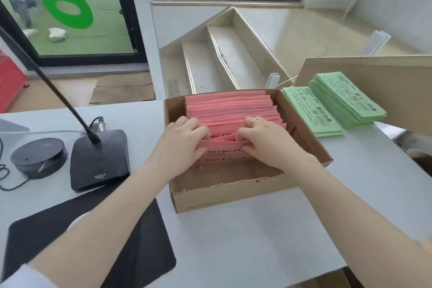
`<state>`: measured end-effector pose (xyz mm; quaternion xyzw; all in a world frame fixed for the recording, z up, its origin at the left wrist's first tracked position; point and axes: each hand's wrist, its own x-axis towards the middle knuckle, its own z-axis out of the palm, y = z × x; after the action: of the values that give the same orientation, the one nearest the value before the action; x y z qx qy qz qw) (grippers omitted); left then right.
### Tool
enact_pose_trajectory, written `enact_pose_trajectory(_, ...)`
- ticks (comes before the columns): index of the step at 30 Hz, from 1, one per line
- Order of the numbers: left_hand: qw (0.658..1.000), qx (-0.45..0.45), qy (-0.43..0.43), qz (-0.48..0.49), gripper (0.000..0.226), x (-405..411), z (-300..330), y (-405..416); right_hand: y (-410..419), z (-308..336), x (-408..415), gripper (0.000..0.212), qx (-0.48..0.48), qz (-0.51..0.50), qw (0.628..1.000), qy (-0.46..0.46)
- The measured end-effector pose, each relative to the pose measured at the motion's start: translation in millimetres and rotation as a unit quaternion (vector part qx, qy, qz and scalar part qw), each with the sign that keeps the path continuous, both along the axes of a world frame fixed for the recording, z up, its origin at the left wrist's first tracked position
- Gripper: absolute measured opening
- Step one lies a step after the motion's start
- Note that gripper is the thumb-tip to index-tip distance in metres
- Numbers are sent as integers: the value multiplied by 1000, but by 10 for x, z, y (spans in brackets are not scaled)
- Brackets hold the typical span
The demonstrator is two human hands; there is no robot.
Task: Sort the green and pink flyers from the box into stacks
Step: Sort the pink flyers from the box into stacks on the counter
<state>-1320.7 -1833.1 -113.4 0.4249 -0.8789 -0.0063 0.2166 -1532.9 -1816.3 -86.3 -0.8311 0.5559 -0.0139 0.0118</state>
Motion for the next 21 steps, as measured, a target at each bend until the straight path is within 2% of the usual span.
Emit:
enact_pose_trajectory(7, 1000, 17, -18, -19, 13, -2, 6, 7, -24, -33, -36, 20, -43, -9, 998, 36)
enact_pose_trajectory(10, 995, 52, -66, 44, 22, -47, 17, -8, -109, -72, -105, 20, -40, -39, 997, 50)
enact_pose_trajectory(13, 986, 93, -84, 107, 14, -95, 22, -41, -192, -71, -126, 20, -34, -55, 997, 44)
enact_pose_trajectory(16, 977, 142, -91, 130, 16, -99, 41, -49, -191, -106, -127, 18, -34, -52, 996, 57)
enact_pose_trajectory(18, 979, 155, -39, 129, 16, -63, 80, 6, -125, -112, -170, 14, -58, -48, 996, 45)
enact_pose_trajectory(20, 975, 163, 98, 112, 14, -16, 151, 112, -9, -22, -243, 16, -109, -51, 993, -12)
enact_pose_trajectory(21, 961, 175, 189, 96, 13, -9, 209, 202, 65, 59, -280, 18, -147, -45, 987, -51)
